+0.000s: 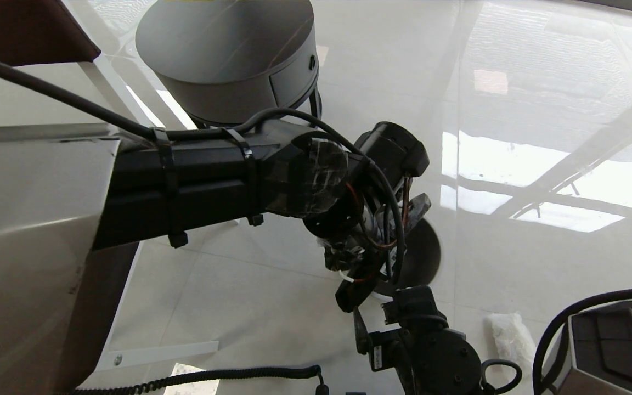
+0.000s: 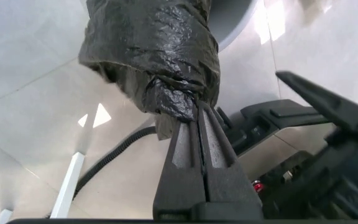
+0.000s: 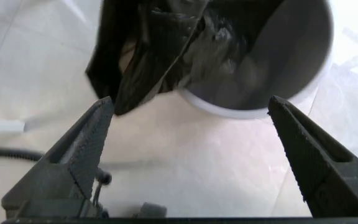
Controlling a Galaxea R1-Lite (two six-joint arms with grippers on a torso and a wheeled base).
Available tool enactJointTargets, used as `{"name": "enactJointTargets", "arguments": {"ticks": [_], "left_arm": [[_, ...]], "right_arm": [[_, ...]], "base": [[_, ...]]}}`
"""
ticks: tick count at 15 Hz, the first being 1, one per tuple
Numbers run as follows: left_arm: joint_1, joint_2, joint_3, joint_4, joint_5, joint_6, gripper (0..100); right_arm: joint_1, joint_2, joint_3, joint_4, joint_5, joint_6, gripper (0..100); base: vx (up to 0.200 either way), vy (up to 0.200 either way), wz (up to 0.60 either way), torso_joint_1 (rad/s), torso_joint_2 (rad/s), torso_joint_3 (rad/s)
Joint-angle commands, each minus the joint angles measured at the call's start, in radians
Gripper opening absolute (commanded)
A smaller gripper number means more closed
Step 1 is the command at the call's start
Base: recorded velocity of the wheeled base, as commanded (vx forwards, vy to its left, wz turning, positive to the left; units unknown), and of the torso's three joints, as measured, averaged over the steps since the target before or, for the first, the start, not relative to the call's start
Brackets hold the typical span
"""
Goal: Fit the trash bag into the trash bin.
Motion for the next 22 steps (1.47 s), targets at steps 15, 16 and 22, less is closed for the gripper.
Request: {"name": "enactJointTargets", "arguments": {"ticks": [15, 16, 22], "left_arm": [[-0.026, -0.021, 0.0, 0.002, 0.004, -0.001, 0], [-0.025, -0.021, 0.0, 0.002, 0.004, -0.001, 0], [-0.023, -0.02, 0.0, 0.003, 0.008, -0.001, 0]], "right_arm": [[-0.074, 0.099, -0.086, -0.067, -0.028, -0.003, 0], [-0.079, 0.099, -0.083, -0.067, -0.029, -0.003, 0], [-0.076, 0.025, -0.035, -0.106, -0.028, -0.02, 0]], "base": [[0.0, 0.0, 0.0, 0.0, 0.0, 0.0], [0.0, 0.0, 0.0, 0.0, 0.0, 0.0], [0.0, 0.0, 0.0, 0.0, 0.0, 0.0]]}}
